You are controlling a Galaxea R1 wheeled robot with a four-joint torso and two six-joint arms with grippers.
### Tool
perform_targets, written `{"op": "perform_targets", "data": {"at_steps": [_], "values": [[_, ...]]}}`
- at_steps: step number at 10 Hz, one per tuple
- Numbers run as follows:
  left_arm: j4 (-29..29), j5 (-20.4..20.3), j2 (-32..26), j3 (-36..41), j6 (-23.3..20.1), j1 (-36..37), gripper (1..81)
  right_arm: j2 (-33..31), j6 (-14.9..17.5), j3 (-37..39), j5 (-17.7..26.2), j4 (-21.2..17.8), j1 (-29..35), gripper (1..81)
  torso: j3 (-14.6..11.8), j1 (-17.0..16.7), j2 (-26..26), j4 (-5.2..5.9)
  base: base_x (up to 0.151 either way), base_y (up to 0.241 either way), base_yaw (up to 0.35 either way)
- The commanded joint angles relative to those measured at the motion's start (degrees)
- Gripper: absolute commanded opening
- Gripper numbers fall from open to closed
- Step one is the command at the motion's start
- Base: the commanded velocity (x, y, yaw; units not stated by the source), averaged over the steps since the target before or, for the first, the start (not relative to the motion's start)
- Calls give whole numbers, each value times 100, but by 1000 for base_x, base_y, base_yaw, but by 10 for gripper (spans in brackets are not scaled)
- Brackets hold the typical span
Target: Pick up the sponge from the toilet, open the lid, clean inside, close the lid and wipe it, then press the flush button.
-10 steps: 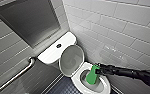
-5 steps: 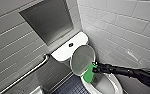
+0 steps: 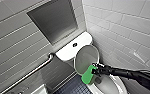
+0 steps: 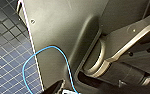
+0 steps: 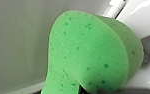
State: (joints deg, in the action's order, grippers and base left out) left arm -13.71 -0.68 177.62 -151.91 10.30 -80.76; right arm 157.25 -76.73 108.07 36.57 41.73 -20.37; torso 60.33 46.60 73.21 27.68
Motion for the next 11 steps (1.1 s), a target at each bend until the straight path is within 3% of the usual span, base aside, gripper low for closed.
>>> {"op": "perform_targets", "data": {"at_steps": [1, 7, 11], "values": [[-17, 464, -77, -23, -37, -94, 811, 458, -248, 553, -326, -762, 389, 10, 0, 0, 0, 0, 0, 0, 0], [-17, 473, -94, -23, -37, -94, 811, 899, -194, 1066, -616, -754, -261, 10, 0, 0, 0, 2, 0, 0, 0], [-17, 473, -86, -23, -46, -94, 811, 881, -176, 1048, -616, -499, -754, 10, 0, 0, 0, 2, 0, 0, 0]]}}
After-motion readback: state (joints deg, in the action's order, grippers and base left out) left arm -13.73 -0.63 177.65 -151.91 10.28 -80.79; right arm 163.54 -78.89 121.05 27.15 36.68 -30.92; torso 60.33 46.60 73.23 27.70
